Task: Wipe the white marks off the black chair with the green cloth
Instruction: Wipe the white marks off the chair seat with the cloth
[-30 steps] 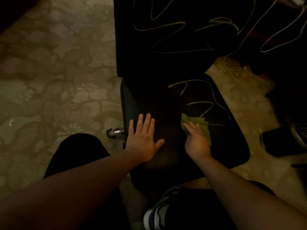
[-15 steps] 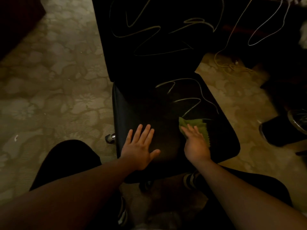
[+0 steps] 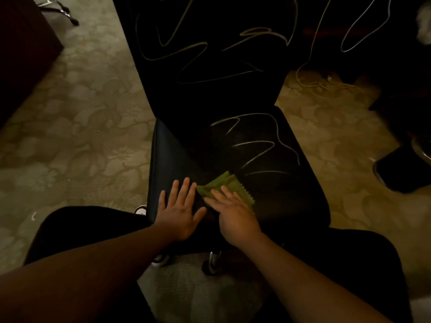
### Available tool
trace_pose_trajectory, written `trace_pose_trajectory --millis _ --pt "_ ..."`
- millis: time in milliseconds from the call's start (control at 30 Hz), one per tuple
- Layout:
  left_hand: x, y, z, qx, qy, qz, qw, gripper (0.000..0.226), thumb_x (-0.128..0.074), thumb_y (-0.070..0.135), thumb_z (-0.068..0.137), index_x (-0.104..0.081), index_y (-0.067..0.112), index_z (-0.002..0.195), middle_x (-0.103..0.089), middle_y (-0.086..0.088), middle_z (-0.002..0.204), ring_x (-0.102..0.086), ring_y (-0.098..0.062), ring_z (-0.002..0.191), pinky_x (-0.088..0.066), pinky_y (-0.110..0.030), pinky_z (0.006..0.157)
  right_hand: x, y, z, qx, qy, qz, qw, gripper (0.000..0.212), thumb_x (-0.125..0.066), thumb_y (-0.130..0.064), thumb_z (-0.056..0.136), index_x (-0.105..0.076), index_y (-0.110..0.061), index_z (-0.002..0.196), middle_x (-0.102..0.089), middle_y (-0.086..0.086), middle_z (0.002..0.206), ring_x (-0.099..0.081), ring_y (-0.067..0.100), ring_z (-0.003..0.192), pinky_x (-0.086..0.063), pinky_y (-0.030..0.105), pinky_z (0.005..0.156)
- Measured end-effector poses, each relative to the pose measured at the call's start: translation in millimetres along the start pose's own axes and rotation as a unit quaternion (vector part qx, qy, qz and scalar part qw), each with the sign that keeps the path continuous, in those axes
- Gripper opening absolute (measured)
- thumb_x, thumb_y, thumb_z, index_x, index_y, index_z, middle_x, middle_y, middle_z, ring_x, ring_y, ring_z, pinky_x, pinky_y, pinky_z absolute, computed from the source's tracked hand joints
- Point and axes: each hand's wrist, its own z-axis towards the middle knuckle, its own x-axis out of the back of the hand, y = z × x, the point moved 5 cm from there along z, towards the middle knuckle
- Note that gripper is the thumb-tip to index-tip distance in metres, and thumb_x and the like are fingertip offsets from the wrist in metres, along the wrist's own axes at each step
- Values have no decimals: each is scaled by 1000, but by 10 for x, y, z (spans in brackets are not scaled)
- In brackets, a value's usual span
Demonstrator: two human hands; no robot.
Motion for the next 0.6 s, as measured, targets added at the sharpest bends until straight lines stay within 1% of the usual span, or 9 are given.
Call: trace_pose_trajectory --millis 67,133,200,267,367,400,467,533,600 --pt "39 -67 48 -12 6 16 1000 94 -2 80 83 17 32 162 37 12 160 38 -13 145 18 -51 122 13 50 -20 -13 18 5 1000 67 -45 -9 95 -30 -37 154 -19 -10 166 -3 14 155 -3 37 126" --pt "100 -107 88 -16 13 16 1000 88 -15 77 93 14 32 163 33 12 163 36 -12 145 17 -50 122 69 166 -49 -52 46 13 998 68 -45 -7 94 -32 -38 153 -21 -11 165 -5 13 155 -3 37 126" --pt "170 -141 114 -18 23 10 1000 84 -27 70 99 9 32 164 25 10 169 32 -13 150 16 -50 123 150 363 -106 -109 81 29 990 67 -45 -5 94 -36 -38 152 -25 -10 164 -9 14 154 -7 39 126" --pt "233 -148 126 -12 38 3 999 84 -33 67 99 3 31 165 18 7 172 26 -17 155 15 -51 124 245 614 -201 -172 120 43 977 63 -44 -5 95 -40 -37 150 -29 -7 163 -13 16 154 -11 41 126" --pt "296 -30 133 32 68 -43 996 78 -41 54 99 -9 26 165 7 4 174 18 -22 158 13 -57 124 315 867 -346 -256 161 49 952 59 -44 -6 97 -42 -33 150 -29 -5 163 -13 19 154 -11 42 126" --pt "314 52 137 50 76 -57 994 75 -42 49 99 -12 24 164 4 2 174 15 -26 159 11 -60 124 305 864 -358 -262 159 46 951 60 -44 -7 96 -40 -32 151 -28 -4 164 -12 20 154 -11 43 126" --pt "324 277 135 68 77 -77 992 72 -43 42 100 -16 22 163 0 -1 174 12 -33 159 8 -65 123 264 747 -328 -238 133 29 962 63 -45 -8 96 -36 -32 153 -23 -4 165 -10 22 155 -9 43 126" --pt "278 568 120 36 63 -83 994 72 -46 41 100 -16 23 163 0 0 174 11 -33 159 9 -66 121 219 564 -266 -179 90 12 980 65 -46 -9 96 -31 -32 155 -19 -5 166 -7 21 155 -6 42 126" --pt "167 808 98 0 50 -95 994 74 -45 44 100 -13 24 164 3 1 174 15 -30 158 13 -63 121 178 419 -232 -119 55 -4 991 66 -46 -10 97 -27 -31 156 -17 -6 167 -5 18 155 -4 41 126"
